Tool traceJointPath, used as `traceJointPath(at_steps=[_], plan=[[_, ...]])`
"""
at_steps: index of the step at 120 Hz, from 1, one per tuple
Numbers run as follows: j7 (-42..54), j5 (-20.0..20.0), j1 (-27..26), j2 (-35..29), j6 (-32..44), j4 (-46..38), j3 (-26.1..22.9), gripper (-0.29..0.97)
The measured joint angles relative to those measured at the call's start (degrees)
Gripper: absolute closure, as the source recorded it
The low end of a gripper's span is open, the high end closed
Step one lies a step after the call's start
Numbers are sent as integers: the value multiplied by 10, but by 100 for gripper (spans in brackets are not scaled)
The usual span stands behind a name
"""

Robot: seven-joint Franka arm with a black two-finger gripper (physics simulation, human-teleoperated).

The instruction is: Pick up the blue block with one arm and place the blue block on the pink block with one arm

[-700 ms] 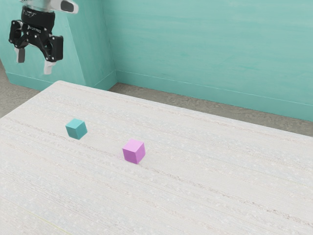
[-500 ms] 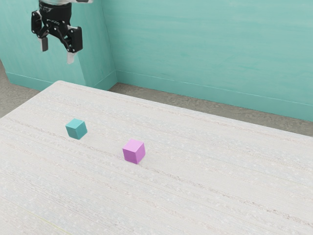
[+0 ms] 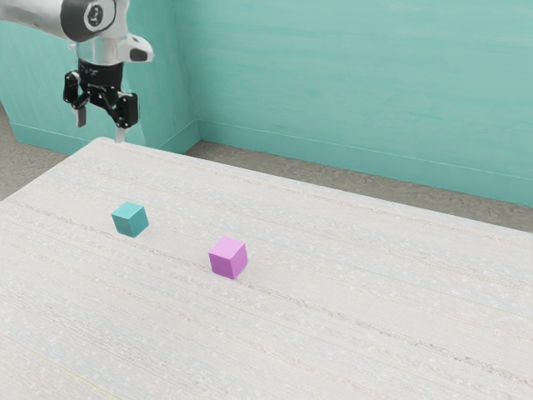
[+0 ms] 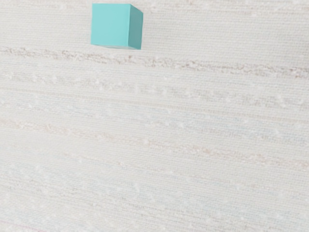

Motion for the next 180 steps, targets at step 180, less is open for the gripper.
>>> traceJointPath(at_steps=[180], plan=[[161,-72,156,279,294,33,-12,0]])
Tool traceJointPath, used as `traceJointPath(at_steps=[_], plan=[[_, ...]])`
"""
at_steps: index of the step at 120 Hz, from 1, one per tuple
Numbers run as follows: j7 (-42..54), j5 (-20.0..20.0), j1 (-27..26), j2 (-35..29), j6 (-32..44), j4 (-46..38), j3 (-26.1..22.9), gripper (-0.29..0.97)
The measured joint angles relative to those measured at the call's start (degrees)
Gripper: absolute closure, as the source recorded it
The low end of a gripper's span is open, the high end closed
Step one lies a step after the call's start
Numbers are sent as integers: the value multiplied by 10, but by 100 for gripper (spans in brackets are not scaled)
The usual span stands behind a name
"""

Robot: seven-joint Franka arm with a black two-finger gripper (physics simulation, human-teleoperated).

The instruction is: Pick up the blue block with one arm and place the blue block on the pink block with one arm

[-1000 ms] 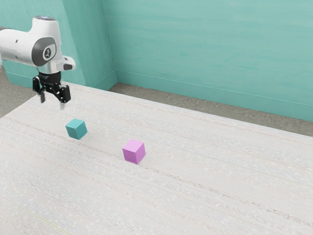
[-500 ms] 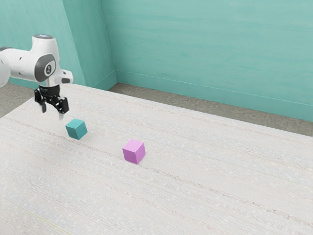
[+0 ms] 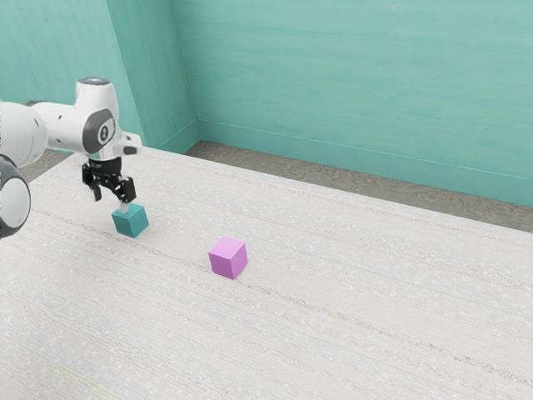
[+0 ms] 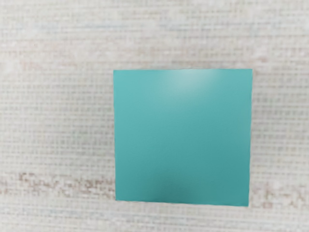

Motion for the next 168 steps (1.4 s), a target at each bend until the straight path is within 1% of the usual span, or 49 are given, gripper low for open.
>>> traceJointPath(at_steps=[36,56,62,78,91,106,114,144,157,168], plan=[[9,-18,9,41,11,29,-5,0],[12,-21,18,65,14,51,-21,1],[13,-21,19,69,15,53,-25,6],[13,-23,20,78,16,54,-28,26],[12,-26,24,84,22,54,-28,30],[10,-26,23,84,26,54,-28,30],[10,-24,18,78,26,48,-27,30],[4,-23,-16,4,-6,13,-23,32],[-14,-33,-35,-31,-16,-24,-24,31],[-34,-44,-63,-43,-21,-34,-24,32]])
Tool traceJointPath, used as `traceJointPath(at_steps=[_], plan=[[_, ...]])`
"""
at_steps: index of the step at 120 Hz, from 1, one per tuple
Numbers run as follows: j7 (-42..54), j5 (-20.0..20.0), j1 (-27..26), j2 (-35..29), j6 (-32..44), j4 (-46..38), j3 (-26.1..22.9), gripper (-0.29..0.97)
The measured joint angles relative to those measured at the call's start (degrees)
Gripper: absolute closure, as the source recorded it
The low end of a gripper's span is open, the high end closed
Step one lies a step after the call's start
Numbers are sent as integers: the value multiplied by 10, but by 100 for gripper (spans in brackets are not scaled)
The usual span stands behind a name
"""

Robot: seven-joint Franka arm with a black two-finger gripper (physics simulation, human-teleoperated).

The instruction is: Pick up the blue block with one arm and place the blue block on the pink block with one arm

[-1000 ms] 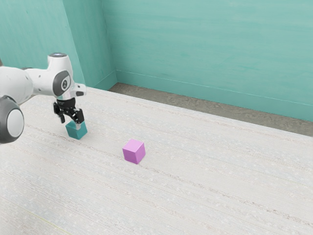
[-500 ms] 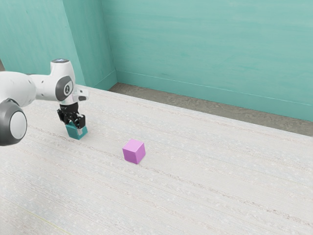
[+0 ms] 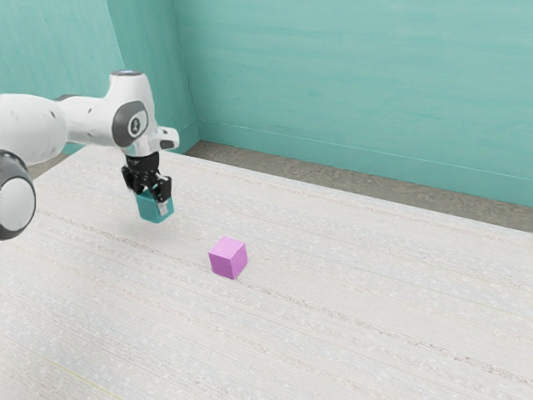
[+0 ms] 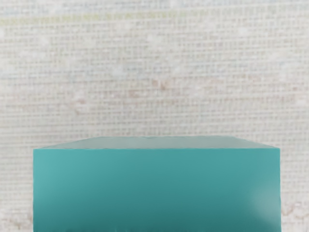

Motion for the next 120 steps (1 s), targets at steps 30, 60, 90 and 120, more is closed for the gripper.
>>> traceJointPath(at_steps=[30,60,90,120], plan=[[-56,-20,-66,-5,-6,-3,0,31],[-100,-27,-124,-32,-8,-28,2,31],[-132,-31,-155,-37,-9,-53,2,32],[-156,-32,-163,-35,-8,-63,1,31]])
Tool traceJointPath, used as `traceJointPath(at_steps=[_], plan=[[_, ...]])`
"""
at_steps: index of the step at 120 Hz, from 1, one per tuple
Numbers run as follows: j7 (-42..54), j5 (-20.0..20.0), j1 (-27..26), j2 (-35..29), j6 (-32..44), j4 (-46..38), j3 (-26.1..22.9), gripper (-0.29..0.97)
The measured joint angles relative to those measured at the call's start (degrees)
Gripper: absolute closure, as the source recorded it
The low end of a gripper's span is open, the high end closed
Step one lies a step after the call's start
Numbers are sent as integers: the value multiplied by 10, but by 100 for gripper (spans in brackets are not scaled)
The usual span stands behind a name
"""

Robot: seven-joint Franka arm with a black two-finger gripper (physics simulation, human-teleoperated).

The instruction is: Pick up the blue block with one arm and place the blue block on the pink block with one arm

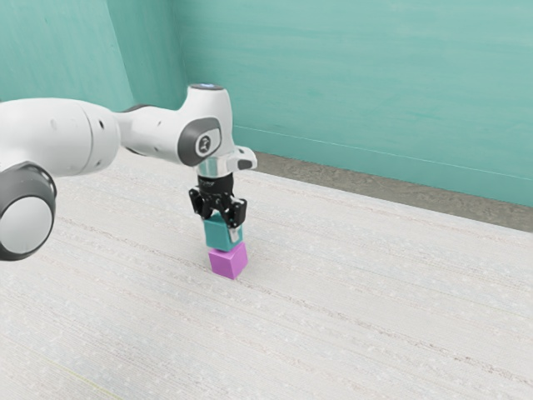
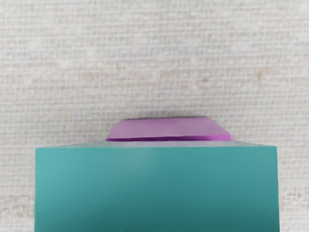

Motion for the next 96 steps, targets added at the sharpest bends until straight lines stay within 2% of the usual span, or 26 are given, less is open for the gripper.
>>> traceJointPath(at_steps=[9,38,56,74,96], plan=[[-6,0,-1,0,1,0,0,31],[-15,-1,-6,3,1,0,-1,13],[-18,11,-7,-16,0,1,-2,7],[-21,38,-13,-84,-14,1,-7,3],[-20,105,-40,-242,-114,3,-15,1]])
